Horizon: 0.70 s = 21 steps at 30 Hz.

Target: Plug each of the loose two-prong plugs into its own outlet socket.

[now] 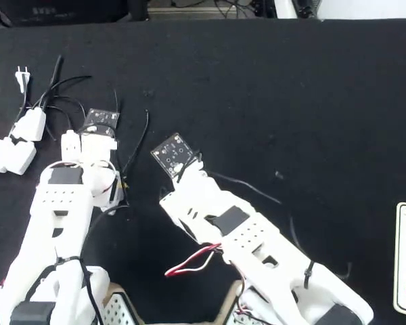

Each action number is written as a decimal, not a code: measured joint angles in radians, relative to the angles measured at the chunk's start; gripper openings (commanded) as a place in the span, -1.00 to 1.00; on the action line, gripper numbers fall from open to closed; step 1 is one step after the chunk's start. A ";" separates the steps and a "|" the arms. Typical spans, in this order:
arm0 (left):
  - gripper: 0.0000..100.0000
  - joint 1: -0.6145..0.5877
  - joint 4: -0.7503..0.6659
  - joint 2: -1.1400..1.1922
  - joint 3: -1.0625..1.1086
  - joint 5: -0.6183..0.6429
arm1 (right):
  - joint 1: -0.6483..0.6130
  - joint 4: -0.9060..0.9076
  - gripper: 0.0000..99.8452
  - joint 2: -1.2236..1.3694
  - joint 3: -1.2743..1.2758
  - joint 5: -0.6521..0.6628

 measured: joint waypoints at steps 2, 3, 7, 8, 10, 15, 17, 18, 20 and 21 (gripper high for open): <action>-0.61 0.000 0.000 0.000 0.000 0.006 | 0.000 0.000 -0.84 0.000 0.000 0.000; -0.61 0.000 0.000 0.000 0.000 0.008 | 0.000 0.000 -0.84 0.000 0.000 0.000; -0.61 -0.006 0.015 0.000 -0.018 0.011 | 0.000 0.000 -0.84 0.000 0.000 0.000; -0.61 -0.018 0.018 0.000 -0.034 0.011 | 0.000 0.000 -0.84 0.000 0.000 0.000; -0.61 -0.052 0.017 0.000 -0.057 0.011 | 0.000 0.000 -0.84 0.000 0.000 0.000; -0.61 -0.127 -0.044 0.000 -0.048 0.011 | 0.000 0.000 -0.84 0.000 0.000 0.000; -0.61 -0.143 -0.084 0.000 -0.011 0.011 | 0.000 0.000 -0.84 0.000 0.000 0.000; -0.61 -0.149 -0.109 0.000 0.008 0.011 | 0.000 0.000 -0.84 0.000 0.000 0.000; -0.61 -0.158 -0.166 0.000 0.046 0.011 | 0.000 0.000 -0.84 0.000 0.000 0.000; -0.62 -0.164 -0.192 0.000 0.072 0.011 | 0.000 0.000 -0.84 0.000 0.000 0.000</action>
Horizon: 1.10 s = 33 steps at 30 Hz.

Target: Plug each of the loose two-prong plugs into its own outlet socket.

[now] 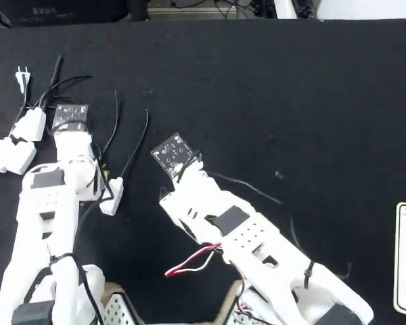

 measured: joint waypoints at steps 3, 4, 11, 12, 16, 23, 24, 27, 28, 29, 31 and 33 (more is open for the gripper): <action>-0.62 -0.002 -0.069 0.000 0.055 0.000 | 0.000 0.000 -0.84 0.000 0.000 0.000; -0.62 -0.002 -0.084 0.000 0.069 0.000 | 0.000 0.000 -0.84 0.000 0.000 0.000; -0.62 0.008 -0.107 0.000 0.104 0.021 | 0.000 0.000 -0.84 0.000 0.000 0.000; -0.62 0.021 -0.107 0.000 0.109 0.031 | 0.000 0.000 -0.84 0.000 0.000 0.000; -0.62 0.095 -0.107 0.000 0.118 0.037 | 0.000 0.000 -0.84 0.000 0.000 0.000; -0.62 0.158 -0.107 -0.009 0.118 0.043 | 0.000 0.000 -0.84 0.000 0.000 0.000; -0.62 0.158 -0.107 -0.009 0.117 0.043 | 0.000 0.000 -0.84 0.000 0.000 0.000; -0.62 0.161 -0.061 -0.009 0.094 0.048 | 0.000 0.000 -0.84 0.000 0.000 0.000; -0.62 0.164 -0.029 -0.009 0.074 0.044 | 0.000 0.000 -0.84 0.000 0.000 0.000; -0.62 0.164 0.006 -0.009 0.051 0.044 | 0.000 0.000 -0.84 0.000 0.000 0.000; -0.62 0.164 0.078 -0.009 0.000 0.044 | 0.000 0.000 -0.84 0.000 0.000 0.000; -0.62 0.164 0.117 -0.009 -0.023 0.044 | 0.000 0.000 -0.84 0.000 0.000 0.000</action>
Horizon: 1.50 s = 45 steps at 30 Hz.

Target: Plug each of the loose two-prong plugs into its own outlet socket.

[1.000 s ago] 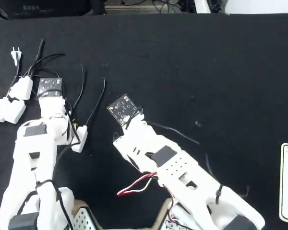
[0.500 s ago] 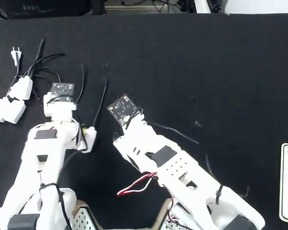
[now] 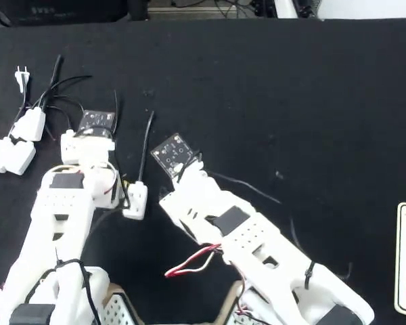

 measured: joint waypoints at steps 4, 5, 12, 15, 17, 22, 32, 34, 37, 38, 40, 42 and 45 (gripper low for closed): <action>-0.62 -0.028 -0.023 0.000 -0.003 0.000 | 0.000 0.000 -0.84 0.000 0.000 0.000; -0.62 -0.046 -0.051 0.000 0.002 0.000 | 0.000 0.000 -0.84 0.000 0.000 0.000; -0.61 -0.084 -0.230 0.000 0.153 -0.002 | 0.000 0.000 -0.84 0.000 0.000 0.000; -0.61 -0.084 -0.238 0.000 0.183 -0.002 | 0.000 0.000 -0.84 0.000 0.000 0.000; -0.61 -0.069 -0.242 0.000 0.189 -0.002 | 0.000 0.000 -0.84 0.000 0.000 0.000; -0.61 0.074 -0.244 0.000 0.216 -0.002 | 0.000 0.000 -0.84 0.000 0.000 0.000; -0.61 0.190 -0.244 0.000 0.216 -0.002 | 0.000 0.000 -0.84 0.000 0.000 0.000; -0.61 0.190 -0.244 0.000 0.216 -0.002 | 0.000 0.000 -0.84 0.000 0.000 0.000; -0.61 0.190 -0.244 0.000 0.216 0.011 | 0.000 0.000 -0.84 0.000 0.000 0.000; -0.61 0.189 -0.244 0.000 0.216 0.028 | 0.000 0.000 -0.84 0.000 0.000 0.000; -0.61 0.155 -0.242 0.000 0.215 0.060 | 0.000 0.000 -0.84 0.000 0.000 0.000; -0.61 0.095 -0.224 0.000 0.195 0.089 | 0.000 0.000 -0.84 0.000 0.000 -0.017; -0.61 -0.015 -0.169 0.000 0.137 0.138 | 0.000 0.000 -0.84 0.000 0.000 -0.066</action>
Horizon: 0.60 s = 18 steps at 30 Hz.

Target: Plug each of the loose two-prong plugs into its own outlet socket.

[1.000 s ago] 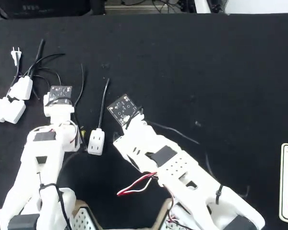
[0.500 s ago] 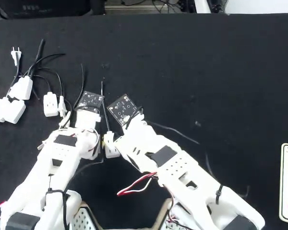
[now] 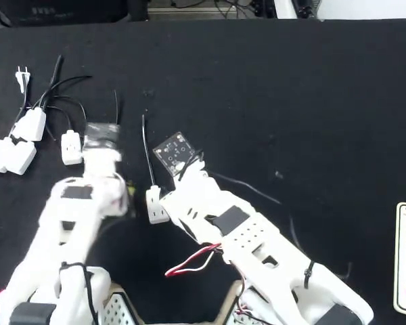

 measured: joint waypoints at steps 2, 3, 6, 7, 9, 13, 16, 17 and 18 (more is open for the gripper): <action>-0.61 -0.075 0.015 0.000 -0.020 0.035 | 0.000 0.000 -0.84 0.000 0.000 -0.023; -0.61 -0.110 0.018 0.000 -0.028 0.052 | -0.009 0.000 -0.84 0.000 0.000 -0.031; -0.61 -0.204 0.018 0.000 -0.041 0.089 | -0.066 0.000 -0.77 0.000 0.000 -0.051; -0.61 -0.226 0.018 0.000 -0.041 0.097 | -0.092 0.000 -0.71 0.000 0.000 -0.057; -0.61 -0.250 0.006 0.000 -0.041 0.107 | -0.141 0.000 -0.61 0.000 0.000 -0.063; -0.61 -0.261 -0.009 0.000 -0.041 0.112 | -0.169 0.000 -0.58 0.002 0.000 -0.098; -0.61 -0.261 -0.009 0.000 -0.041 0.112 | -0.172 0.000 -0.58 0.044 -0.023 -0.132; -0.61 -0.261 -0.009 0.000 -0.041 0.112 | -0.172 0.000 -0.58 0.071 -0.040 -0.144; -0.61 -0.261 -0.009 0.000 -0.041 0.112 | -0.173 0.000 -0.58 0.107 -0.061 -0.157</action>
